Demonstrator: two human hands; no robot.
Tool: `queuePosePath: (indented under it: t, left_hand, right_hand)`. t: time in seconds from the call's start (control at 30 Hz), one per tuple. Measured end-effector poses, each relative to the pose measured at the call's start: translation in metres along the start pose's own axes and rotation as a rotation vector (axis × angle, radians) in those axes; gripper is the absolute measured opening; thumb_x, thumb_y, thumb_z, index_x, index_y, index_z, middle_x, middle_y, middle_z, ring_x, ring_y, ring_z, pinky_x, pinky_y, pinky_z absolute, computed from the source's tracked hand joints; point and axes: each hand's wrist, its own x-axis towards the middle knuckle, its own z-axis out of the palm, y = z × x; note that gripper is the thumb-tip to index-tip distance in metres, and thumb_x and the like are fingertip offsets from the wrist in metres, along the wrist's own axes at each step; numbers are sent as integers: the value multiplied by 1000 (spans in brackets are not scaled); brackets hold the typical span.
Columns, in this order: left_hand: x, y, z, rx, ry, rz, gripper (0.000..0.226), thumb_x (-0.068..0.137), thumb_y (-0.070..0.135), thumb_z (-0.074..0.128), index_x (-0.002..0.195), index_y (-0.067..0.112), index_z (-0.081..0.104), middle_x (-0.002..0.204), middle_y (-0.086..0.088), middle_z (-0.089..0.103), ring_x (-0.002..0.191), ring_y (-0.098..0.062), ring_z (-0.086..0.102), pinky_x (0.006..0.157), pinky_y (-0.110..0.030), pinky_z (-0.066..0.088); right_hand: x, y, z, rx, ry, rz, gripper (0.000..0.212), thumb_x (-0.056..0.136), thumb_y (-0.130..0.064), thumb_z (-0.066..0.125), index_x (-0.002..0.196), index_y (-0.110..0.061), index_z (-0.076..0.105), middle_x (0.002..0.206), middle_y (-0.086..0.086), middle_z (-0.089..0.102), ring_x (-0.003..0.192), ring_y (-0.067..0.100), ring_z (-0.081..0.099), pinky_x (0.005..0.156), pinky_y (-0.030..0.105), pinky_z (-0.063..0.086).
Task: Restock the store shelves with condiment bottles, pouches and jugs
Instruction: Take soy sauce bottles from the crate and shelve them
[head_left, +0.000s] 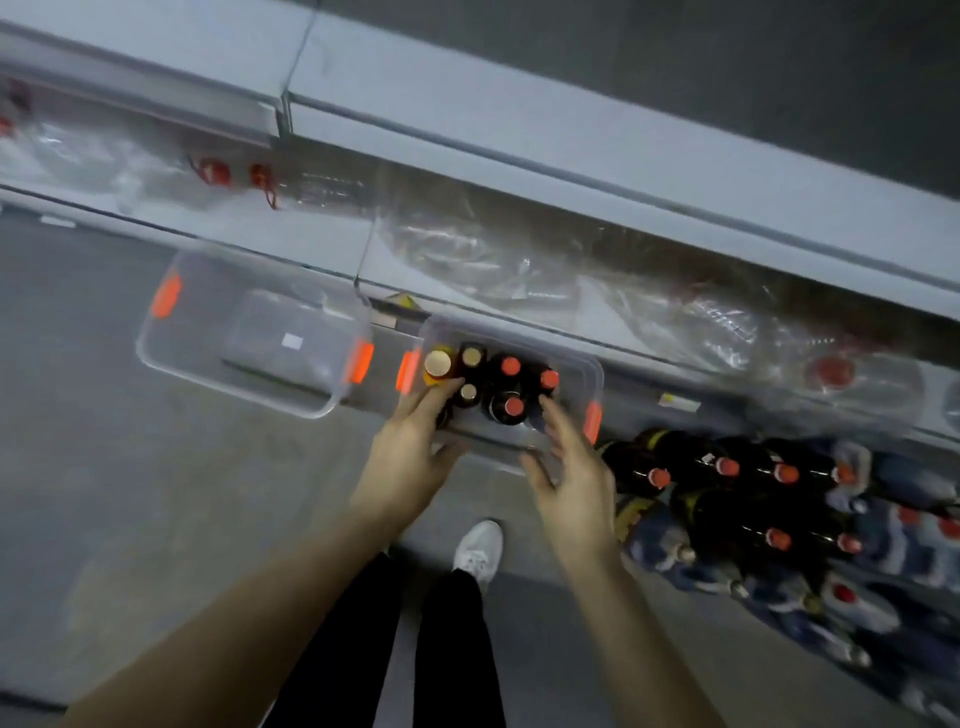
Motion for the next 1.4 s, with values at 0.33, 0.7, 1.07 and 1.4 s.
queuePosePath:
  t: [0.33, 0.7, 1.07, 1.4]
  left_hand:
    - [40, -126, 109, 4, -96, -143, 75, 86, 12, 74, 152, 19, 37, 147, -7, 48, 130, -24, 52, 105, -31, 43]
    - [104, -197, 189, -58, -138, -132, 86, 90, 8, 68, 158, 14, 15, 158, -9, 32, 142, -23, 38, 113, -36, 38]
    - [146, -228, 225, -238, -192, -237, 81, 95, -1, 55, 158, 14, 7, 160, -5, 31, 144, -18, 34, 116, -30, 32]
    - [156, -238, 238, -372, -235, -287, 80, 92, -9, 51, 158, 20, 15, 154, -4, 40, 142, -18, 38, 116, -36, 35]
  right_hand:
    - [46, 112, 115, -8, -94, 51, 64, 92, -4, 69, 150, -18, 45, 149, -2, 53, 138, 13, 49, 110, 39, 45]
    - [112, 185, 204, -41, -144, 98, 65, 95, -6, 65, 154, -16, 38, 154, 4, 48, 141, 18, 45, 113, 39, 41]
    - [164, 222, 248, -27, -111, 87, 63, 97, -4, 60, 154, -13, 36, 154, 8, 46, 143, 21, 43, 114, 41, 40]
    - [185, 234, 269, -82, -76, 10, 35, 96, -14, 64, 131, -10, 59, 120, 9, 70, 112, 26, 64, 81, 15, 38]
